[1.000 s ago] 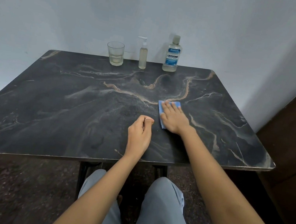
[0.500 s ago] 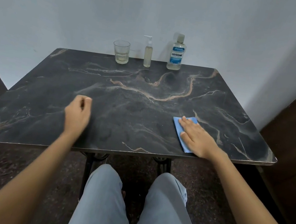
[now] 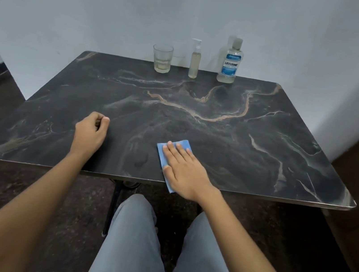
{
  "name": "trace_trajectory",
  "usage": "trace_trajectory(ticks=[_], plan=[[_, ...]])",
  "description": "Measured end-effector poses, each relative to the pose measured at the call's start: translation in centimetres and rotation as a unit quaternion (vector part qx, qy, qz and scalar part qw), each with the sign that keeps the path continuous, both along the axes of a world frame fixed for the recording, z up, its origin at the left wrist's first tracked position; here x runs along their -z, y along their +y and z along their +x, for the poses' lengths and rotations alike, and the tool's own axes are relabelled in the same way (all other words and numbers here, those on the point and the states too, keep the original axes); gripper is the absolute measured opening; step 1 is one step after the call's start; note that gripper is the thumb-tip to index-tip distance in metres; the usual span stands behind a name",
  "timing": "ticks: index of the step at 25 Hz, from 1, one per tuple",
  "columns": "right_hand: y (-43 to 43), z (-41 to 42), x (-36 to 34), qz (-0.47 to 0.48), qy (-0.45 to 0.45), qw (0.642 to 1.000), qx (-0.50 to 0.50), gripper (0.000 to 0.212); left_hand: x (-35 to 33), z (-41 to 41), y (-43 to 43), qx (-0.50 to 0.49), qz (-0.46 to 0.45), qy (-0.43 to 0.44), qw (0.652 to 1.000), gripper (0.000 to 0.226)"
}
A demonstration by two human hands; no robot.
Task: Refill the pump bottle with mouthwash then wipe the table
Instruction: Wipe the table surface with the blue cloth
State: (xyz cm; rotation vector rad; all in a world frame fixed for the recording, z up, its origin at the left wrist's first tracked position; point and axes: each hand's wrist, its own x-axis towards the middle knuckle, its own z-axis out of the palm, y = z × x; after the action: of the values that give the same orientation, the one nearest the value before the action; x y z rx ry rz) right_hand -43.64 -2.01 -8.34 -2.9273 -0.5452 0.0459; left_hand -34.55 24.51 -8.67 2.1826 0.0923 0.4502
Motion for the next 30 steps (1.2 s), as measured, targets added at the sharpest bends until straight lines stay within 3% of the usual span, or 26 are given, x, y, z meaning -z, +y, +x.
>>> trace_trajectory(ticks=[4, 8, 12, 17, 20, 23, 27, 30], plan=[[-4.1, -1.1, -0.9, 0.013, 0.016, 0.998, -0.053, 0.061, 0.3, -0.3, 0.1, 0.009, 0.006, -0.004, 1.0, 0.022], [-8.8, -1.2, -1.1, 0.008, 0.031, 0.999, 0.03, 0.067, 0.2, -0.2, 0.0, -0.004, -0.023, -0.005, 1.0, 0.025], [-5.2, -0.9, -0.5, -0.021, 0.009, 0.998, 0.058, 0.083, 0.1, 0.4, -0.1, -0.027, -0.054, 0.005, 0.998, 0.025], [6.0, 1.7, -0.2, -0.001, 0.011, 1.0, -0.019, 0.06, 0.2, 0.5, -0.2, -0.035, -0.051, 0.011, 0.998, 0.025], [9.9, 4.1, -0.3, 0.029, 0.037, 0.998, -0.051, 0.056, 0.1, 0.2, -0.2, -0.031, -0.048, 0.005, 0.998, 0.026], [9.2, 6.3, -0.7, 0.035, 0.048, 0.996, -0.062, 0.056, 0.1, -0.2, -0.1, -0.021, -0.041, 0.004, 0.999, 0.025], [7.1, 4.1, -0.7, 0.053, 0.032, 0.998, 0.012, 0.056, -0.1, -0.7, -0.1, -0.022, -0.056, 0.008, 0.998, 0.025], [5.3, 0.8, -0.4, 0.03, 0.004, 0.999, -0.042, 0.055, -0.2, -0.4, -0.3, -0.025, -0.069, 0.008, 0.997, 0.025]])
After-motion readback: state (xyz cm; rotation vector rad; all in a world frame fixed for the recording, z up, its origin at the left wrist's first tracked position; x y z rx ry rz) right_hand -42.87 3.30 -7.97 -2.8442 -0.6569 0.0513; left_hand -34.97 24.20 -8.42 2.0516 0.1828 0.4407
